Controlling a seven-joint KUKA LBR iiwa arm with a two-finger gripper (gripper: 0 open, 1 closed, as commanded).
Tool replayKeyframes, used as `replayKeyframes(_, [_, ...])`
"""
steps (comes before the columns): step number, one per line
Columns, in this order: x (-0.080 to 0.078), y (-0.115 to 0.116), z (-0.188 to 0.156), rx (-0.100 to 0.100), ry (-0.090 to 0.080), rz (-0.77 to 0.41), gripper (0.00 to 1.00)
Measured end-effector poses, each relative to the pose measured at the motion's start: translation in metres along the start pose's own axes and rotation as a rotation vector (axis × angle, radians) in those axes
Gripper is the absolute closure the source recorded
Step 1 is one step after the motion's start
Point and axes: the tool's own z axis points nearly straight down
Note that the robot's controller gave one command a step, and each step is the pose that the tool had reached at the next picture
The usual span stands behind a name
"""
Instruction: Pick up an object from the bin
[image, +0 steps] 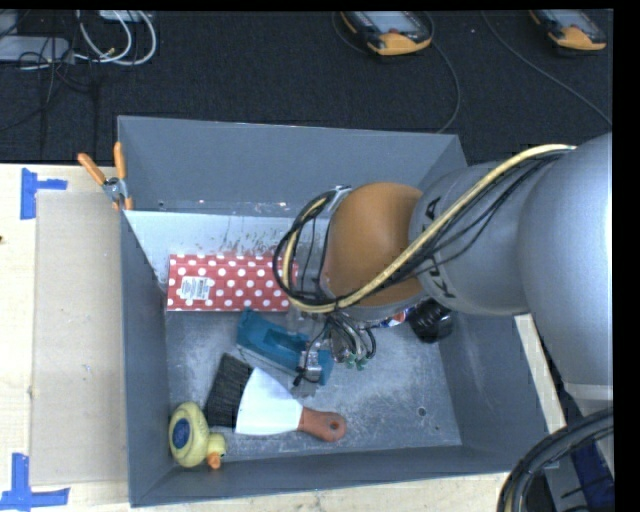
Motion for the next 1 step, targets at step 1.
replayKeyframes(1, [-0.0187,-0.0192,0.0371,0.002,0.002,-0.025,0.00])
